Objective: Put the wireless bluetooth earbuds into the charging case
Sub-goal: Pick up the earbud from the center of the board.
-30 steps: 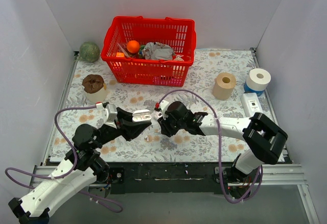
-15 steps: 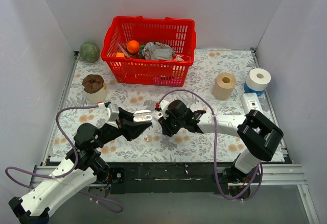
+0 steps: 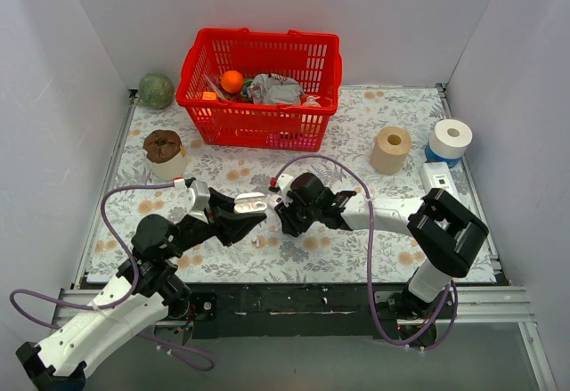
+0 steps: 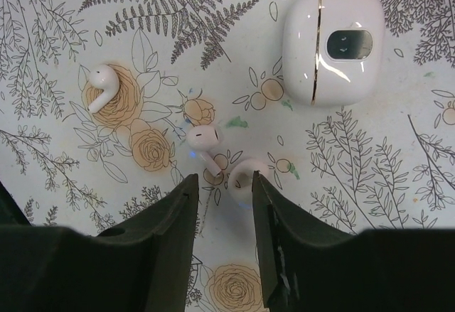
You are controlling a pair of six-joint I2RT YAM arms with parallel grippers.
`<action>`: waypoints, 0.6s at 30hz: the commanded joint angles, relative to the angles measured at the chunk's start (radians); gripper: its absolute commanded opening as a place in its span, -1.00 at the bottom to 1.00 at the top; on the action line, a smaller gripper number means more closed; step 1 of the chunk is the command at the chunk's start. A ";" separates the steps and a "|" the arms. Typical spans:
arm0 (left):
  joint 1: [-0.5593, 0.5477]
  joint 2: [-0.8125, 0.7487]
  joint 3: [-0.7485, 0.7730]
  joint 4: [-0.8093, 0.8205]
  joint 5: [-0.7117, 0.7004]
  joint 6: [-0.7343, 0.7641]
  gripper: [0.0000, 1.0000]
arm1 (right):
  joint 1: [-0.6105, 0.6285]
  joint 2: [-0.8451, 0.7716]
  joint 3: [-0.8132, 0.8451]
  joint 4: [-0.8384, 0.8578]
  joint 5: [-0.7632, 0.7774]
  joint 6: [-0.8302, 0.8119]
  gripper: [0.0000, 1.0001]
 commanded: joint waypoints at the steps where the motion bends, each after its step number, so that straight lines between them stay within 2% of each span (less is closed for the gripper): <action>1: 0.000 0.005 -0.009 0.020 0.009 -0.005 -1.00 | -0.009 0.015 0.020 -0.004 0.022 -0.005 -0.13; 11: 0.000 0.000 -0.023 0.029 0.007 -0.016 -1.00 | -0.034 0.008 0.002 0.001 0.065 0.010 -0.24; 18: 0.000 0.002 -0.026 0.039 0.010 -0.023 -1.00 | -0.042 -0.004 -0.004 0.008 0.075 0.011 -0.52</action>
